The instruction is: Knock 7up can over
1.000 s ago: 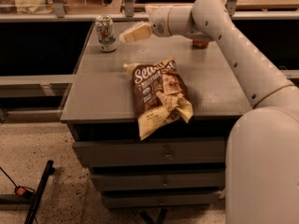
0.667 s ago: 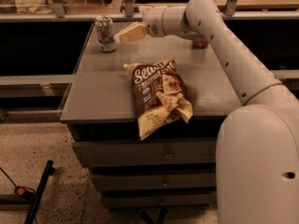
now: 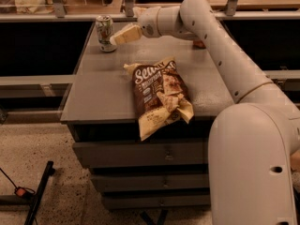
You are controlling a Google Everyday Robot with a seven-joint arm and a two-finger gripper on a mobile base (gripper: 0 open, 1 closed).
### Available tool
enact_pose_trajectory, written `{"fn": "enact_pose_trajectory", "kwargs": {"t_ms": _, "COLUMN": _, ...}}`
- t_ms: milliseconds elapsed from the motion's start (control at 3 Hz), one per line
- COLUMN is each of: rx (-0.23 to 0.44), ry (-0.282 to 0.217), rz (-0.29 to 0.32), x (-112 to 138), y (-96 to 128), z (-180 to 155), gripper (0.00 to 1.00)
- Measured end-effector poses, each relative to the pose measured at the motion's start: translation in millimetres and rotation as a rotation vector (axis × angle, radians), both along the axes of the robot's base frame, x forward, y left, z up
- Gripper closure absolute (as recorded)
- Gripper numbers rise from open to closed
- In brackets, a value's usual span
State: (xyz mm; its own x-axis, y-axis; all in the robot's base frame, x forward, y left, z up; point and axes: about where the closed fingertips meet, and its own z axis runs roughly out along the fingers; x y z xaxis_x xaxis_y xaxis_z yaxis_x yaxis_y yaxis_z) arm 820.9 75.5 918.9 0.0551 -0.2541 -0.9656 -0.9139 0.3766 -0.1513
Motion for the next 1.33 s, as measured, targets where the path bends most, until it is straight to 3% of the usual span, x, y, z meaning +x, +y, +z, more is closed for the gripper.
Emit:
{"fn": "enact_pose_trajectory", "kwargs": {"t_ms": 667, "rx": -0.064, "ry": 0.040, "rz": 0.025, "x": 1, "y": 15, "z": -17, "gripper": 0.00}}
{"fn": "enact_pose_trajectory", "kwargs": {"t_ms": 1333, "rx": -0.053, "ry": 0.007, "rz": -0.015, "x": 13, "y": 35, "z": -32, "gripper": 0.00}}
